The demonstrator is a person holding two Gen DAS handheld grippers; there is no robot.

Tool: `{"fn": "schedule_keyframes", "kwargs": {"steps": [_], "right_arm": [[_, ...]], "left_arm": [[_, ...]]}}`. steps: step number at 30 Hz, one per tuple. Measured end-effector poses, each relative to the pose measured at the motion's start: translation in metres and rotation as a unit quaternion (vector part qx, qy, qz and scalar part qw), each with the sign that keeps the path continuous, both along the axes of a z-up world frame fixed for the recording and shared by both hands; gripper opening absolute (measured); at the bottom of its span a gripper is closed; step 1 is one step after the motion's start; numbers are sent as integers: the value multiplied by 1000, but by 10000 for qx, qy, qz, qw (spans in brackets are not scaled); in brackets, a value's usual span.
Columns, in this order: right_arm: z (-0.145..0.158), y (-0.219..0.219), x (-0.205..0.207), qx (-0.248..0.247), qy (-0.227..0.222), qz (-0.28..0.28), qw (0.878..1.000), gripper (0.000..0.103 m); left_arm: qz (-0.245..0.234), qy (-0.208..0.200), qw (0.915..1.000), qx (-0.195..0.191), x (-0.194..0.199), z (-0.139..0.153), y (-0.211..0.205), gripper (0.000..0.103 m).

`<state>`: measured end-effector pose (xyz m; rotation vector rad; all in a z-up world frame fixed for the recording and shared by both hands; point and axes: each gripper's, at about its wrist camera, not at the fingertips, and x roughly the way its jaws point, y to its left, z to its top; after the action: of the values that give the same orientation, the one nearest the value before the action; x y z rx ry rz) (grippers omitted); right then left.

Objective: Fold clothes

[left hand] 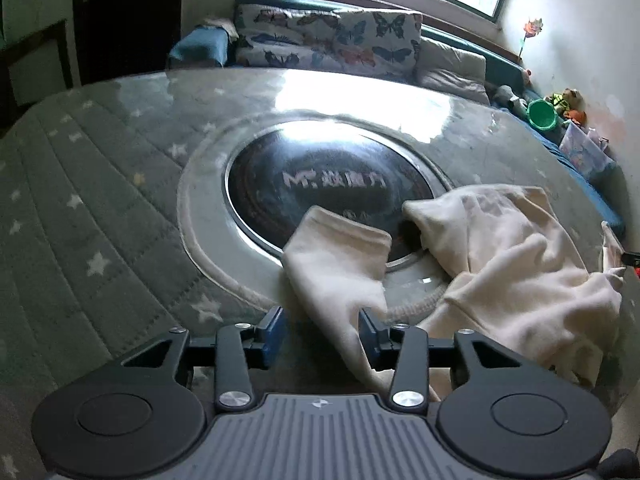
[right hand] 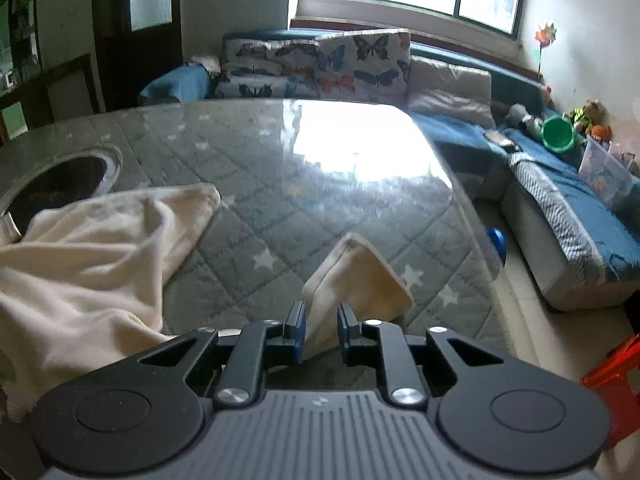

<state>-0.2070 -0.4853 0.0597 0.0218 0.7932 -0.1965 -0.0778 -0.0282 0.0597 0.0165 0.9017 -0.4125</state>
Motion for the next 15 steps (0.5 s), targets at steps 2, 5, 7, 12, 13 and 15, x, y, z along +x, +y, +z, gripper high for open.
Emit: {"fn": "schedule_keyframes", "kwargs": {"steps": [2, 5, 7, 12, 13, 15], "right_arm": [[8, 2, 1, 22, -117, 59, 9999, 17], [16, 5, 5, 39, -228, 152, 9996, 21], [17, 9, 11, 56, -247, 256, 9994, 21], [18, 25, 25, 97, -274, 535, 9981, 22], [18, 28, 28, 101, -284, 591, 9978, 23], [19, 34, 32, 107, -303, 701, 9970, 26]], "left_arm": [[9, -110, 9999, -3, 3, 5, 0, 44], [-148, -205, 9997, -27, 7, 8, -10, 44], [-297, -239, 9993, 63, 12, 4, -23, 45], [-498, -175, 9982, 278, 29, -14, -51, 45], [-521, -200, 9979, 342, 32, -17, -55, 46], [-571, -195, 9973, 417, 36, -23, -60, 48]]}}
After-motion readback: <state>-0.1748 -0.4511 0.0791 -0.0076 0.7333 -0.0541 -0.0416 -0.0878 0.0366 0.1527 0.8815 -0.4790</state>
